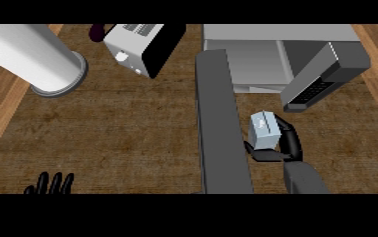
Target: Pick up the milk, place it into the microwave and close the microwave
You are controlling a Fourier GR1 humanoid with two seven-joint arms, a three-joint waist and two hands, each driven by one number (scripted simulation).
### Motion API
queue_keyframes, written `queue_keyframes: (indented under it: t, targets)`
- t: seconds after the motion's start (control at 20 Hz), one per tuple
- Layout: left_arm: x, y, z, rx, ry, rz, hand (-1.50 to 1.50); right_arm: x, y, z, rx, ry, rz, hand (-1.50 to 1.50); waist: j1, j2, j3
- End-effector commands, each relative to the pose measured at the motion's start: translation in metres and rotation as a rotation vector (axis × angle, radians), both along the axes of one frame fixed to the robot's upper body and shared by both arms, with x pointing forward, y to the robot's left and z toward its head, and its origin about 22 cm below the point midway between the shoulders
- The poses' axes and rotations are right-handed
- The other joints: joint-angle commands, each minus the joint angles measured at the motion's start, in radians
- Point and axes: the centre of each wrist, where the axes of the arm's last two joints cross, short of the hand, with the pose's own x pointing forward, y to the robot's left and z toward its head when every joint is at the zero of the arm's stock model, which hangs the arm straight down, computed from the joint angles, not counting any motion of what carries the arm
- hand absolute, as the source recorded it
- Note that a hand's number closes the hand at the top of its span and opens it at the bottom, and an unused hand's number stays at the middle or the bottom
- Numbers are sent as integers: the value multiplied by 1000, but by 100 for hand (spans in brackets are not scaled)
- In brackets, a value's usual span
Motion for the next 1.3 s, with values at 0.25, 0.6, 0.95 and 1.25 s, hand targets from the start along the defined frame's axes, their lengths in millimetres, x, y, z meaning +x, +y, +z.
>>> queue_keyframes:
  t: [0.25,0.6,0.95,1.25]
  targets:
    - [2,-9,-8,1,11,-1,-150,42,19,25,116,-124,-45,150,5,3,2]
    - [2,-2,-22,-7,8,-28,-150,32,-15,14,103,-155,-197,150,14,7,2]
    - [-20,7,-2,1,7,5,-150,17,-16,9,84,-165,-186,150,-2,-3,0]
    - [-13,-10,-3,-17,28,-35,-150,4,-3,28,87,-162,-166,150,-25,-10,-2]
